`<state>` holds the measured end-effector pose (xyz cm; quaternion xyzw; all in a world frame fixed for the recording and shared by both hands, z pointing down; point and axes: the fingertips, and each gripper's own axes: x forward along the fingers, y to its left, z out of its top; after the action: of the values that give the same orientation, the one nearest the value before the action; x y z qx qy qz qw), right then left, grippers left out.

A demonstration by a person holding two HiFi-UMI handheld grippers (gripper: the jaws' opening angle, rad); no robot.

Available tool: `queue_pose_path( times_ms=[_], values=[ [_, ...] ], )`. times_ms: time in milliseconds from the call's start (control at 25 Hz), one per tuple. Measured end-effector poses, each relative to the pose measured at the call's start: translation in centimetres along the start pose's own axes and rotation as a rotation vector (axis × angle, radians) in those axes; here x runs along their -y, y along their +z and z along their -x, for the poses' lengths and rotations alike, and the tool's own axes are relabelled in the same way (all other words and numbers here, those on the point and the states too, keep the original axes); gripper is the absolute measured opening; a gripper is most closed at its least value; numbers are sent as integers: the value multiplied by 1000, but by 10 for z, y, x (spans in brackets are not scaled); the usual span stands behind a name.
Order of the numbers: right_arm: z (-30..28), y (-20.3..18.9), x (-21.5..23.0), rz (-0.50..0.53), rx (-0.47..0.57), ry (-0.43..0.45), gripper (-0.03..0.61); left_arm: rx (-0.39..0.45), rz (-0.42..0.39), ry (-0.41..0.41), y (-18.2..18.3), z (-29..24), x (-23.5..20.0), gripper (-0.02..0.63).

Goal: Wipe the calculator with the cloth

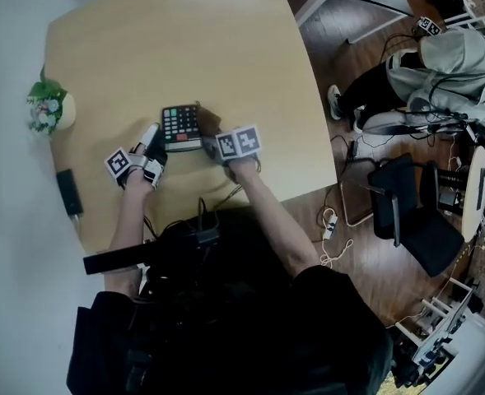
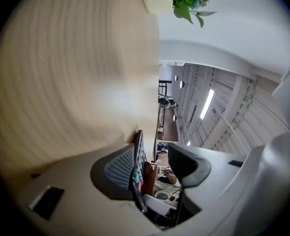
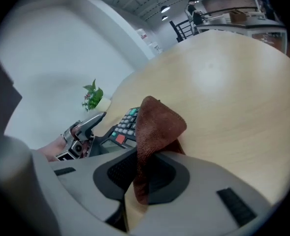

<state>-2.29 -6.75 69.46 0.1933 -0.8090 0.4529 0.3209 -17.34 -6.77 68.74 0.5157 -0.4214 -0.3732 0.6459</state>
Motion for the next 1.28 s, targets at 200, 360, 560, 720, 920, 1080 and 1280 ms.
queue_pose_path(
  times_ms=[200, 360, 560, 720, 920, 1080, 1280],
  values=[
    [28, 14, 22, -33, 112, -34, 48, 41, -27, -52, 0, 32, 14, 189],
    [31, 38, 31, 37, 119, -56, 48, -187, -74, -270, -56, 51, 45, 49],
    [10, 95, 34, 194, 128, -113, 48, -491, -192, -352, -131, 35, 49, 26],
    [-20, 105, 31, 261, 55, -119, 48, -487, -194, -306, -132, 14, 31, 28],
    [-17, 72, 17, 238, 24, -106, 48, -513, -180, -286, -136, 9, 27, 17],
    [2, 29, 0, 103, 45, -31, 48, -524, -173, -290, -139, 8, 29, 17],
    [26, -26, -27, -2, 41, 51, 48, -537, -171, -291, -142, 5, 30, 17]
  ],
)
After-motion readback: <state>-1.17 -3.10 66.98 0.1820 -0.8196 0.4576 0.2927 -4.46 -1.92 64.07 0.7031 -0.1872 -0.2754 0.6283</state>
